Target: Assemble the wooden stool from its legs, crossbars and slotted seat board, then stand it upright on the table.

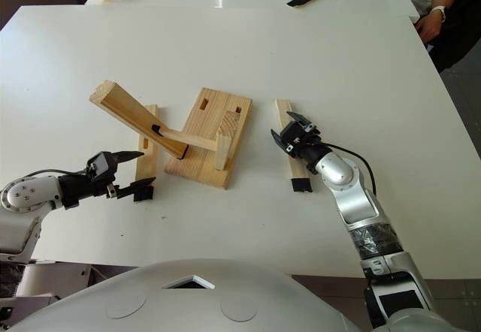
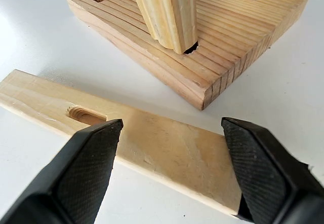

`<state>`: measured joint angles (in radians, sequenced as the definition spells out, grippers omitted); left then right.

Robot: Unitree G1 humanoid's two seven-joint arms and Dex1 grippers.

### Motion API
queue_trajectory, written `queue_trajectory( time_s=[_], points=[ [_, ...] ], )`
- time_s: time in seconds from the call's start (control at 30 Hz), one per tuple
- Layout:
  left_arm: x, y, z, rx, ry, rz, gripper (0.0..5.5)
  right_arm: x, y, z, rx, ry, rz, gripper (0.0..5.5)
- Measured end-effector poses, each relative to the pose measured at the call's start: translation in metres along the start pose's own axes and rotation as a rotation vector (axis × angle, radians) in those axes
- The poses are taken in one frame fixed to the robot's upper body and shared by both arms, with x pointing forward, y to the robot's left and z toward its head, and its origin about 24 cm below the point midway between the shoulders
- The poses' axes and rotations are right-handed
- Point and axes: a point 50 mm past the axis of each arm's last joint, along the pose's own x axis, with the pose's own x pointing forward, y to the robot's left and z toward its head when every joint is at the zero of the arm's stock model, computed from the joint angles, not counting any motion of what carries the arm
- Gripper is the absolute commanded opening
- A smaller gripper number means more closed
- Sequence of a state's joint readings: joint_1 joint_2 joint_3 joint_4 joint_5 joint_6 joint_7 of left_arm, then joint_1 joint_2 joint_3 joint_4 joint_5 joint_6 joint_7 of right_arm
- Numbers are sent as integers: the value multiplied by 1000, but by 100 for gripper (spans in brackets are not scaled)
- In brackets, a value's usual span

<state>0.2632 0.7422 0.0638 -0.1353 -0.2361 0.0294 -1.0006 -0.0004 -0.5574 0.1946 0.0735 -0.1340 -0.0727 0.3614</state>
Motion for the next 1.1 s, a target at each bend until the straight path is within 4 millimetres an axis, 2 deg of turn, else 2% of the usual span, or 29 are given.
queue_trajectory(
  time_s=[0.17,0.5,0.87,0.97,1.1],
  points=[
    [-2,5,-4,-6,13,33,363,-5,-7,-7,4,23,-22,313],
    [-12,33,-7,1,78,144,363,-11,-9,-12,8,32,-46,313],
    [-18,38,-6,-2,103,151,363,-18,-14,-15,23,49,-82,313],
    [-13,35,6,-30,63,132,363,-18,-21,-2,86,-1,-118,313],
    [-3,28,39,1,-70,69,363,-15,-31,31,217,-148,-129,313]
  ],
)
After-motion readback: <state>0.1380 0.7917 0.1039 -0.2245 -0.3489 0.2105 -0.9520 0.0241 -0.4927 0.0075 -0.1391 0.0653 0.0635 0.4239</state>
